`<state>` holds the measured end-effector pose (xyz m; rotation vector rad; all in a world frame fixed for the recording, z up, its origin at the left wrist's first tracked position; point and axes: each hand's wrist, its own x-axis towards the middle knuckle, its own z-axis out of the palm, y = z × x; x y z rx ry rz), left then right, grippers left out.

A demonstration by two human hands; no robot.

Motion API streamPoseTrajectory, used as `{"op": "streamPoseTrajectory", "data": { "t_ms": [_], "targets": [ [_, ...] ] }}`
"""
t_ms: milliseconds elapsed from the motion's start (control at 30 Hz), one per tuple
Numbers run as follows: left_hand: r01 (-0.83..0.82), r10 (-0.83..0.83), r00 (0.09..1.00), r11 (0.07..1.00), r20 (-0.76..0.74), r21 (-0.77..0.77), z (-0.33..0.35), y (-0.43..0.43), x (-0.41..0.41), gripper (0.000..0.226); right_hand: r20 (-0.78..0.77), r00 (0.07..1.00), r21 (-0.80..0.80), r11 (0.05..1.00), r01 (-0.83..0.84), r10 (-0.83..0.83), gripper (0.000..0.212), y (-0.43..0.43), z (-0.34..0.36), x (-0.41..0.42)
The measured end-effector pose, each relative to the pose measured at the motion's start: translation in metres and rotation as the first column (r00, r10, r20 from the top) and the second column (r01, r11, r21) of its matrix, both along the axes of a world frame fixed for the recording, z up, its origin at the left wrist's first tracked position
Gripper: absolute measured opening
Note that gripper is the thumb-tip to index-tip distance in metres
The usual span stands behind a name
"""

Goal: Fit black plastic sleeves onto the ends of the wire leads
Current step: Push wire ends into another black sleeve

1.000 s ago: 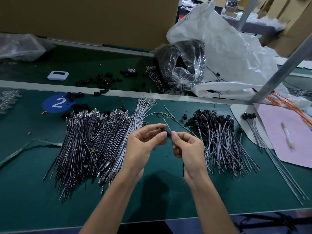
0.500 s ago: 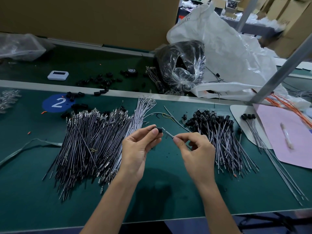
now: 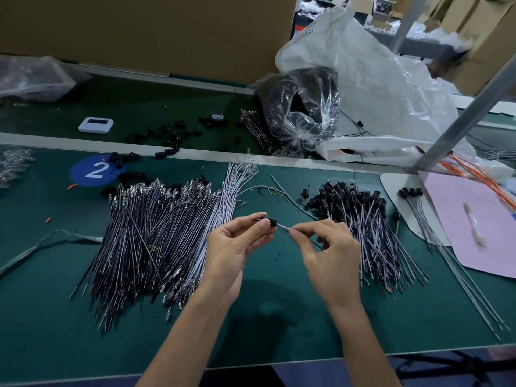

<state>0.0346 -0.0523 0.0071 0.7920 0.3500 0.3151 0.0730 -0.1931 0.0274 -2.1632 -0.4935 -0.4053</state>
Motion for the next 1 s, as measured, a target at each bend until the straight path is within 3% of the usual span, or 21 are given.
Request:
{"op": "streamPoseTrajectory", "data": {
  "t_ms": [233, 433, 733, 1000],
  "targets": [
    [0.008, -0.009, 1.0, 1.0, 0.006, 0.021, -0.001, 0.0, 0.0, 0.03, -0.084, 0.995, 0.113, 0.993, -0.045, 0.054, 0.015, -0.001, -0.003, 0.003],
    [0.011, -0.011, 1.0, 1.0, -0.006, 0.029, 0.002, -0.001, 0.002, 0.026, -0.007, 0.997, -0.021, 0.997, -0.08, 0.08, 0.007, 0.005, 0.0, 0.006],
    [0.017, -0.017, 1.0, 0.998, 0.0, 0.063, 0.009, -0.002, 0.003, 0.015, -0.068, 0.99, 0.082, 0.99, -0.115, 0.12, 0.024, 0.015, 0.008, 0.009],
    [0.039, -0.039, 0.999, 0.999, -0.025, 0.031, 0.009, -0.005, -0.001, 0.015, -0.018, 0.989, 0.027, 0.989, -0.147, 0.148, 0.011, 0.018, 0.009, 0.008]
  ]
}}
